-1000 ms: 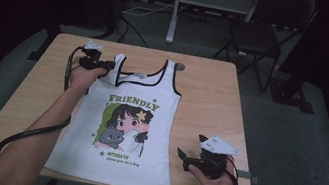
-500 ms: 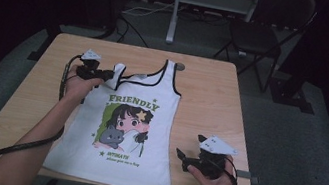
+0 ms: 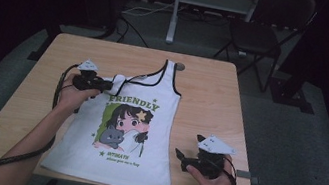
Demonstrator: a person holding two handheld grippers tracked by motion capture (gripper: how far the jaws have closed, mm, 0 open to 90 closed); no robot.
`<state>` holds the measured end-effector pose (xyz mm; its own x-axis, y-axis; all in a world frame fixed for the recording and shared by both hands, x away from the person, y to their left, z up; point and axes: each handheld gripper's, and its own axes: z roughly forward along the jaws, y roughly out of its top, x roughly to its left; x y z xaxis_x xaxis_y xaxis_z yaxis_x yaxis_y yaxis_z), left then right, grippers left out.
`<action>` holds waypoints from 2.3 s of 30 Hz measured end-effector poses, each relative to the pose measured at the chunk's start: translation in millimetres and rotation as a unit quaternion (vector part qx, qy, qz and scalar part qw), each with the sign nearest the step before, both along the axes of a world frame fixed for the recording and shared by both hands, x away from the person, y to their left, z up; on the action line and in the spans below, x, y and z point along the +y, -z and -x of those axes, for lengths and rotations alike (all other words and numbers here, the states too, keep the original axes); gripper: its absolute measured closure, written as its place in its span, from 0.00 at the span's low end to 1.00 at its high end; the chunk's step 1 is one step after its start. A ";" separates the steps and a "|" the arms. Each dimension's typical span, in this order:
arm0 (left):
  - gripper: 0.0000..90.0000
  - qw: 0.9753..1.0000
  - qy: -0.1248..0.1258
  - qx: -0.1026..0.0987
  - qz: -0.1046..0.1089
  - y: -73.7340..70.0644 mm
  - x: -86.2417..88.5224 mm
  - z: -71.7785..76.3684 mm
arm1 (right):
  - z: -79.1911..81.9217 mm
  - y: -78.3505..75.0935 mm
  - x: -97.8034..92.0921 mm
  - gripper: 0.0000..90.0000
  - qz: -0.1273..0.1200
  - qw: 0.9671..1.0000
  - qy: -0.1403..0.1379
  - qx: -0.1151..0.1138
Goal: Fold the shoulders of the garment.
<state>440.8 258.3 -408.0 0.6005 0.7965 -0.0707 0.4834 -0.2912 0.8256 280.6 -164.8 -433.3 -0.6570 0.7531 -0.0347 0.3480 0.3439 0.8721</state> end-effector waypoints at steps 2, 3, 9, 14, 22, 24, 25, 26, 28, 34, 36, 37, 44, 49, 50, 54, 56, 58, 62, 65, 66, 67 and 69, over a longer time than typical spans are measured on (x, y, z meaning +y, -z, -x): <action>0.88 1.000 0.004 0.002 -0.004 0.8 0.9 2.7 | 0.1 -0.1 0.3 0.14 0.000 1.000 0.000 0.000; 0.88 1.000 0.007 0.003 -0.005 1.6 1.1 4.1 | 0.1 -0.1 0.3 0.14 0.000 1.000 0.000 0.000; 0.86 0.999 0.029 0.012 -0.020 8.5 3.6 14.6 | 0.1 -0.1 0.3 0.14 0.000 1.000 0.000 0.000; 0.83 0.998 0.045 0.022 -0.029 15.3 6.8 26.2 | -0.1 0.0 0.9 0.14 0.001 1.000 -0.001 -0.001; 0.72 0.997 0.067 0.026 -0.043 13.0 13.1 45.0 | -0.2 0.0 1.8 0.14 0.003 1.000 -0.001 0.000; 0.70 0.996 0.069 0.025 -0.047 9.7 15.6 48.3 | 0.0 -0.2 1.9 0.14 0.003 1.000 -0.001 0.000; 0.69 0.996 0.069 0.023 -0.046 7.5 16.8 48.8 | 0.2 -0.2 2.0 0.14 0.003 1.000 0.000 0.000; 0.68 0.997 0.067 0.020 -0.043 4.7 18.1 48.5 | 0.2 -0.2 1.9 0.14 0.003 1.000 0.000 0.000; 0.67 0.998 0.060 0.015 -0.030 -2.0 19.2 44.3 | -0.2 -0.1 1.9 0.14 0.003 1.000 -0.001 -0.001; 0.62 0.996 0.076 0.016 -0.035 -16.5 -0.3 24.3 | -0.3 0.1 1.6 0.14 0.002 1.000 0.001 0.002; 0.60 0.995 0.085 0.020 -0.045 -16.5 -9.3 18.4 | -0.8 0.5 1.2 0.14 0.001 1.000 0.001 0.003; 0.60 0.995 0.089 0.023 -0.049 -16.0 -13.7 16.1 | -1.0 0.7 1.1 0.14 0.001 1.000 0.001 0.004; 0.60 0.989 0.116 0.035 -0.080 -9.7 -33.5 7.6 | -0.4 0.6 1.5 0.14 0.001 1.000 0.001 0.005; 0.81 0.986 0.132 0.045 -0.095 -6.2 -35.2 10.5 | -0.4 0.6 1.1 0.14 0.001 1.000 0.001 0.004; 0.85 0.986 0.132 0.045 -0.096 -5.5 -34.9 11.9 | -0.4 0.6 1.1 0.14 0.001 1.000 0.001 0.004; 0.90 0.985 0.131 0.040 -0.100 -4.0 -30.5 19.2 | -0.1 0.4 1.2 0.14 0.001 1.000 0.001 0.003; 0.91 0.986 0.129 0.038 -0.100 -3.6 -27.6 24.5 | -0.2 0.4 1.2 0.14 0.002 1.000 0.001 0.004; 0.91 0.986 0.126 0.033 -0.101 -3.7 -23.8 30.1 | -0.3 0.5 1.3 0.14 0.002 1.000 0.001 0.004; 0.91 0.985 0.129 0.033 -0.106 -0.6 -20.1 41.1 | -0.8 0.5 1.1 0.14 0.002 1.000 0.001 0.003; 0.91 0.983 0.137 0.038 -0.114 2.7 -20.3 47.4 | -0.4 0.6 1.9 0.14 0.002 1.000 0.003 0.006; 0.91 0.983 0.140 0.039 -0.116 4.4 -20.8 49.2 | -0.5 0.6 1.9 0.14 0.003 1.000 0.002 0.005; 0.91 0.982 0.142 0.041 -0.118 5.9 -21.2 50.6 | -0.6 0.5 1.9 0.14 0.003 1.000 0.002 0.004; 0.91 0.981 0.144 0.045 -0.118 8.6 -21.4 52.5 | -0.5 0.7 1.7 0.14 0.002 1.000 0.003 0.006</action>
<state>388.2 236.9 -416.5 0.8027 0.5955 0.0327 0.4209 -0.6045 0.6764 281.1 -163.2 -433.9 -0.6536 0.7562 -0.0308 0.3594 0.3459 0.8667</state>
